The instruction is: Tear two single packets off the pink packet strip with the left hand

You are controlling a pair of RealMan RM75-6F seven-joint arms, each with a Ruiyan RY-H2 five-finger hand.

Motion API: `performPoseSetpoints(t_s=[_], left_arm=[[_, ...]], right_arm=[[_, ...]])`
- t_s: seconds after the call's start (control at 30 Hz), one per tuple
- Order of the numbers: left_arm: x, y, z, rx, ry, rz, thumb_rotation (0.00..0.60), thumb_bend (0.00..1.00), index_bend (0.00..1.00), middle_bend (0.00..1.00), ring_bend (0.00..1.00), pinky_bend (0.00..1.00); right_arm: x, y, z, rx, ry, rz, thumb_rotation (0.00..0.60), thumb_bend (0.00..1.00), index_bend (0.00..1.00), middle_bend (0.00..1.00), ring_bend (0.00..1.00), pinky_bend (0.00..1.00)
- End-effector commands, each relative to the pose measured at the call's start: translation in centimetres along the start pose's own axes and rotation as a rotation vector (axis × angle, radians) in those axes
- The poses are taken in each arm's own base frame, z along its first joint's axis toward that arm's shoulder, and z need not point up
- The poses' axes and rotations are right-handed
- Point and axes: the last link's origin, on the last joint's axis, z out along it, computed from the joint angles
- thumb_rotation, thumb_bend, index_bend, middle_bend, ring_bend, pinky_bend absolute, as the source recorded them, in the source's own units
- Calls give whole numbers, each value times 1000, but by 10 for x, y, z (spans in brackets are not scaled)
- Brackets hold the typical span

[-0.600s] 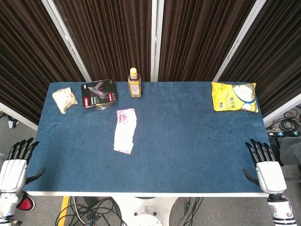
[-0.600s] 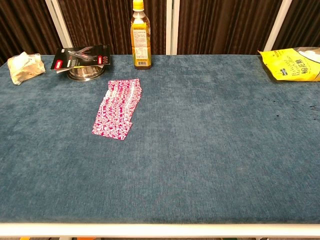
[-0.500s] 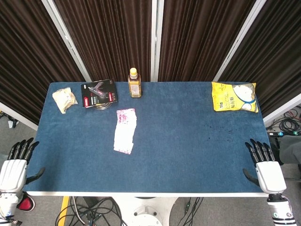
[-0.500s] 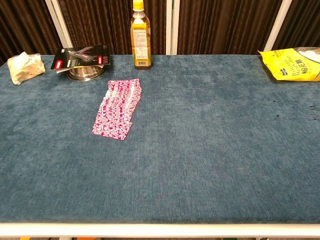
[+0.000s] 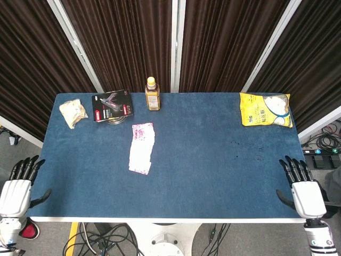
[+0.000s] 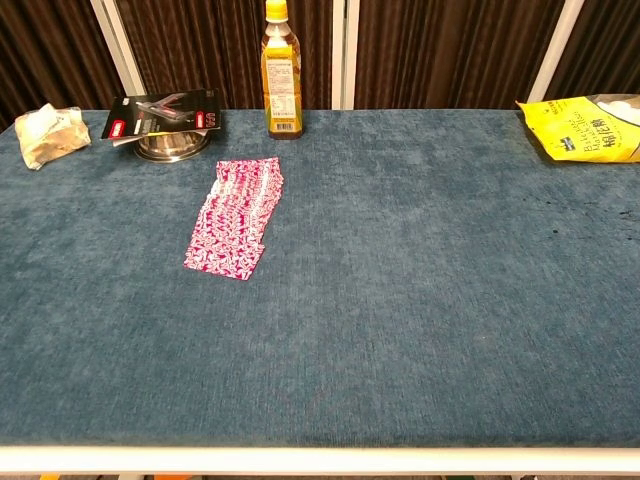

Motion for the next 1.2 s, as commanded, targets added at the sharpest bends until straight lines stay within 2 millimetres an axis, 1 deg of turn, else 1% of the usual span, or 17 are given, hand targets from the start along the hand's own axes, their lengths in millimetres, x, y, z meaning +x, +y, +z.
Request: performPoseSetpoints(t_s=[0.03, 0.07, 0.1, 0.13, 0.17, 0.2, 0.23, 0.3, 0.33, 0.5, 0.67, 0.7, 0.8, 0.93, 1.2], left_arm=[[-2, 2, 0, 10, 0, 0, 600, 241, 118, 70, 88, 191], [-2, 4, 1, 12, 5, 0, 600, 250, 116, 162, 200, 319], [-3, 5, 2, 12, 6, 7, 600, 262, 115, 283, 319, 438], [-5, 8, 3, 3, 1, 20, 600, 285, 115, 444, 456, 568], [-6, 10, 4, -7, -1, 29, 600, 319, 115, 580, 575, 671], [-7, 12, 5, -16, 1, 38, 600, 346, 116, 648, 644, 728], [-8, 15, 7, -23, 1, 46, 600, 392, 117, 727, 736, 795], [-11, 18, 10, -35, 5, 58, 600, 440, 119, 800, 818, 843], [-12, 22, 13, -44, 10, 57, 600, 458, 123, 824, 843, 853], [-25, 41, 22, -103, -41, 62, 600, 478, 129, 841, 857, 859], [-41, 75, 35, -197, -141, 70, 600, 506, 129, 842, 858, 858], [-45, 84, 39, -225, -164, 67, 600, 514, 129, 843, 857, 858], [-54, 106, 48, -292, -204, 69, 600, 538, 129, 844, 857, 857], [-71, 133, 59, -383, -264, 96, 600, 580, 139, 847, 857, 856], [-103, 178, 78, -474, -325, 164, 600, 589, 145, 851, 857, 847]], right_arm=[[4, 2, 0, -3, 10, 3, 600, 169, 0, 0, 0, 0], [4, 3, -1, -4, 11, 6, 600, 169, 0, 0, 0, 0], [4, 3, -1, -5, 10, 8, 600, 169, 0, 0, 0, 0], [4, 3, -2, -4, 7, 9, 600, 169, 0, 0, 0, 0], [3, 3, -3, -4, 3, 9, 600, 169, 0, 0, 0, 0], [3, 3, -3, -3, 0, 9, 600, 169, 0, 0, 0, 0], [1, 4, -4, -2, -5, 9, 600, 169, 0, 0, 0, 0], [0, 4, -5, -2, -12, 10, 600, 169, 0, 0, 0, 0], [-1, 4, -6, -2, -15, 10, 600, 169, 0, 0, 0, 0], [3, 5, -4, -1, -10, 2, 600, 169, 0, 0, 0, 0], [16, 3, 0, 3, 31, -4, 600, 169, 0, 0, 0, 0], [19, 2, 1, 2, 38, -4, 600, 170, 0, 0, 0, 0], [22, 3, 1, -5, 46, -5, 600, 171, 0, 0, 0, 0], [23, 5, 0, -23, 44, -2, 600, 174, 0, 0, 0, 0], [18, 4, -1, -20, 31, -2, 600, 182, 0, 0, 0, 0]])
